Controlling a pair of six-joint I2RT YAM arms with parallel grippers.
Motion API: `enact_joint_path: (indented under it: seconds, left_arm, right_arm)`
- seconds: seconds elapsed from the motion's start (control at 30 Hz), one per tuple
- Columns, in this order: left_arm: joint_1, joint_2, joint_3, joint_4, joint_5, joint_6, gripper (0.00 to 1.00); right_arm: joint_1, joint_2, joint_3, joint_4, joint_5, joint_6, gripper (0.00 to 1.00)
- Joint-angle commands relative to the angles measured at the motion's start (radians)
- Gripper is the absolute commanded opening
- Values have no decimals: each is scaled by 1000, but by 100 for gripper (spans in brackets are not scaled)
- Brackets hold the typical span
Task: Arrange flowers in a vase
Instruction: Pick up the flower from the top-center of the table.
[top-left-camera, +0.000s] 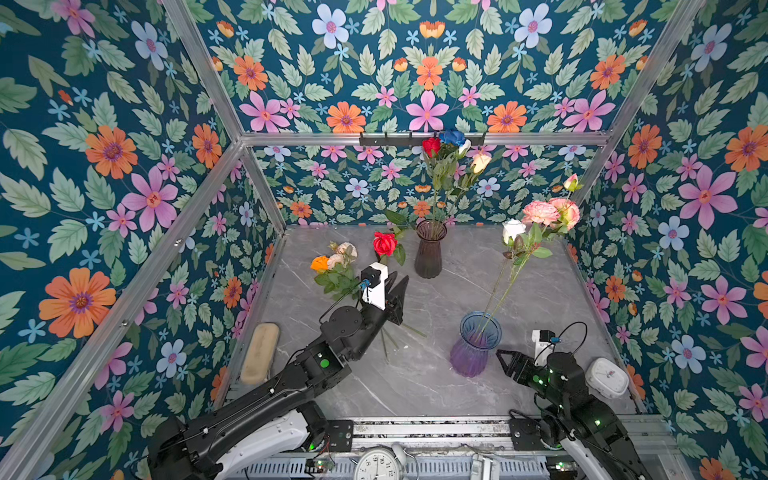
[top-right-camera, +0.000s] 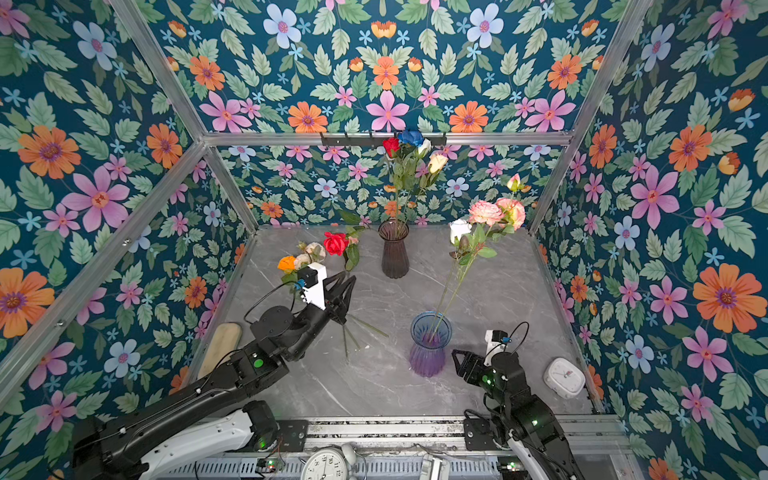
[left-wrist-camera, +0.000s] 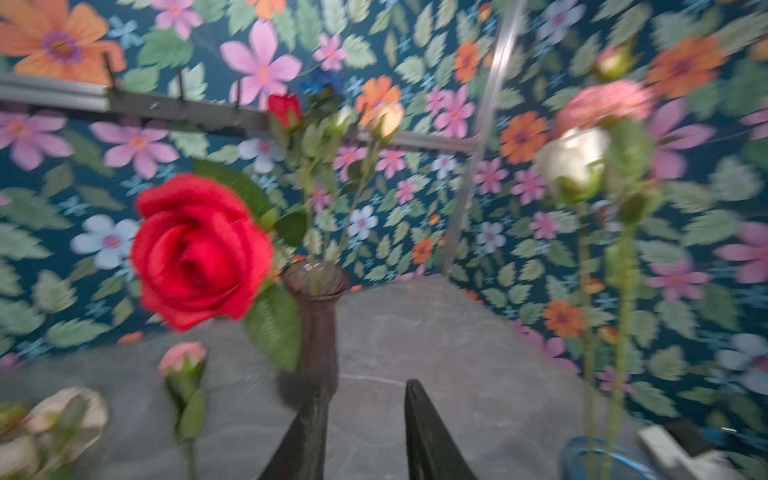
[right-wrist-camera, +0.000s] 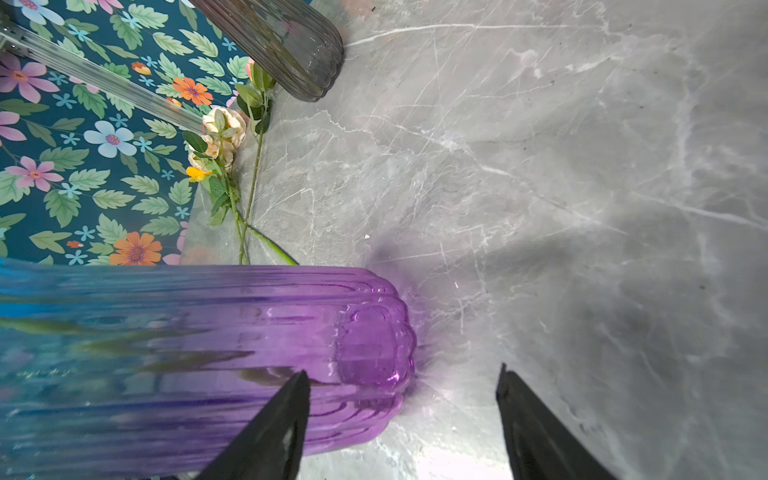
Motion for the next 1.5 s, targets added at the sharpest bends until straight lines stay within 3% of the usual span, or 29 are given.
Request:
enact_joint_path:
  seconds: [0.0, 0.07, 0.17, 0.3, 0.4, 0.53, 0.63, 0.93, 1.07, 1.2, 1.27, 1.4, 1.47]
  left_arm:
    - [130, 81, 9, -196, -51, -126, 34]
    - [246, 147, -10, -181, 88, -174, 34]
    - [346, 266, -10, -145, 180, -213, 38]
    - [403, 485, 96, -191, 196, -225, 39]
    - [455, 660, 195, -215, 281, -266, 40]
    - [527, 862, 320, -212, 443, -309, 31]
    - [547, 945, 402, -221, 472, -307, 29]
    - [557, 1111, 613, -390, 489, -220, 28]
    - [557, 1130, 617, -428, 467, -206, 27]
    - [555, 1127, 601, -432, 456, -197, 34]
    - [555, 1130, 596, -433, 458, -194, 32]
    - [553, 1149, 613, -451, 453, -185, 17]
    - [547, 1153, 632, -484, 418, -170, 16]
  right_arm:
    - [0, 3, -2, 39, 3, -2, 73]
    - [1, 2, -2, 37, 6, -1, 73]
    - [0, 2, -1, 36, 11, 0, 73]
    - [1, 1, 0, 33, 16, 5, 73]
    - [1, 2, 0, 32, 20, 5, 73]
    - [1, -4, 0, 28, 22, 5, 73]
    - [1, -10, 0, 25, 22, 5, 73]
    - [1, -15, 0, 25, 19, 3, 73]
    - [0, -24, -2, 22, 16, 2, 73]
    - [0, -24, -2, 25, 16, 0, 73]
    - [0, -24, -2, 25, 14, 0, 73]
    - [0, -24, -2, 25, 13, 1, 73]
    - [0, -26, -2, 23, 15, 1, 73]
